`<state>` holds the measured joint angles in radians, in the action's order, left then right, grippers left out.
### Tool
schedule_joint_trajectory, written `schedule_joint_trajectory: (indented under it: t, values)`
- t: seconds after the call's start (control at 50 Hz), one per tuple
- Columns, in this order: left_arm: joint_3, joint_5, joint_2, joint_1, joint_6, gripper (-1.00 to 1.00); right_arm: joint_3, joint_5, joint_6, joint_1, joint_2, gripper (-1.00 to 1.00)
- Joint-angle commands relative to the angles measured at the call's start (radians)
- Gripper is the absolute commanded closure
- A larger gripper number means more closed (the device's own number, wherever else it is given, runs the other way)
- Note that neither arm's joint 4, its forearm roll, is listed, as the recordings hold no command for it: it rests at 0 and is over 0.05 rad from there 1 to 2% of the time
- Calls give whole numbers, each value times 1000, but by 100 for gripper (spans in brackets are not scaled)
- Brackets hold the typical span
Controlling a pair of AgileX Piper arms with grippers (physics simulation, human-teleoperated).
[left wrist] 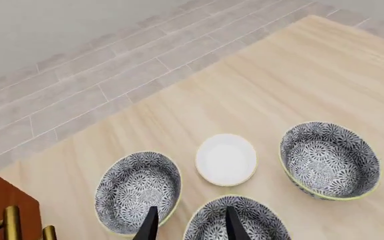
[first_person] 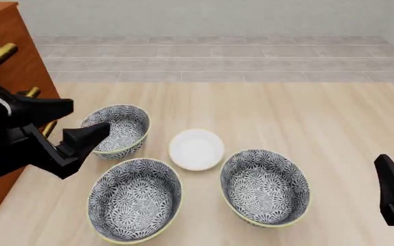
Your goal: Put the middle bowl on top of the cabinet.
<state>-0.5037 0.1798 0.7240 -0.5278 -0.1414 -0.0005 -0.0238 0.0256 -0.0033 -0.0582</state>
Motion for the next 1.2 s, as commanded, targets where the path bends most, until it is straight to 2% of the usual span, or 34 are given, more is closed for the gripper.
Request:
schedule_joint_trajectory:
  t: [0.02,0.16,0.26,0.34,0.5,0.62,0.66,0.82,1.2]
  values:
    - [-103,67,115,-75,-3,-100,0,-2,3,4,-4,-100]
    - [-155,99,196,-117,10,-100,0,-1,4,6,-5,-100]
    - [-193,115,250,-144,-12,-100,0,-1,5,3,-5,-100]
    - [-222,129,283,-152,8,-100,0,0,5,3,-4,-100]
    - [-274,157,346,-159,-28,-100,0,-5,8,6,-9,-100]
    - [-317,185,397,-212,-18,-100,0,-6,7,4,-11,-100]
    - [-331,184,414,-202,-24,-100,0,-8,6,2,-13,-100]
    - [-402,216,485,-253,-23,-100,0,-10,7,3,-14,-100]
    - [-520,247,606,-280,-16,-100,0,-9,11,9,-20,-100]
